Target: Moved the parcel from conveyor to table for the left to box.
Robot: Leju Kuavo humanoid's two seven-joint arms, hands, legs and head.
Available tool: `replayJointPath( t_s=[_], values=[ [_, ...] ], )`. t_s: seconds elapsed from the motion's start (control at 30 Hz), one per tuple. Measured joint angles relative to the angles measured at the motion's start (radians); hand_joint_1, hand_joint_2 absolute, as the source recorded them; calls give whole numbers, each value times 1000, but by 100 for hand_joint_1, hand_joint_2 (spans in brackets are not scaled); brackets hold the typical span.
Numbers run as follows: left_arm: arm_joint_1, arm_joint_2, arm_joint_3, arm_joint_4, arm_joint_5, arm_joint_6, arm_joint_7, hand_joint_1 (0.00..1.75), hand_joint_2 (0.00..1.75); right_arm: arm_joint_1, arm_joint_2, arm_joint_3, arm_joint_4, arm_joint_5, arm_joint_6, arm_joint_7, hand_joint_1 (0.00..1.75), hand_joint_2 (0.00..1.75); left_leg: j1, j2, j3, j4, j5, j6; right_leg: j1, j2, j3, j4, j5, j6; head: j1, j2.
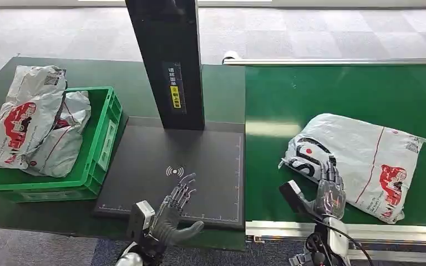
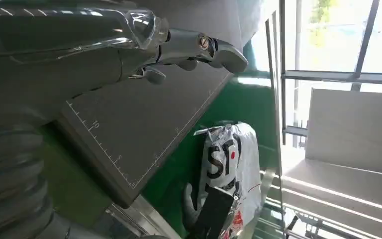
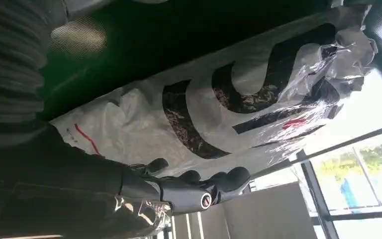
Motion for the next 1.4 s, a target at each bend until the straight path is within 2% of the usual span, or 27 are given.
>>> replayJointPath(
  t_s=[0.43,1.4],
  values=[
    [-2,-7,0,10,-16,-8,-10,0,175,-24,42,23,14,19,21,-14,0,175,0,0,0,0,0,0,0,0,0,0,0,0,0,0],
    [-3,-8,2,10,-16,4,-8,0,175,-70,48,47,60,22,37,19,0,175,0,0,0,0,0,0,0,0,0,0,0,0,0,0]
  ],
)
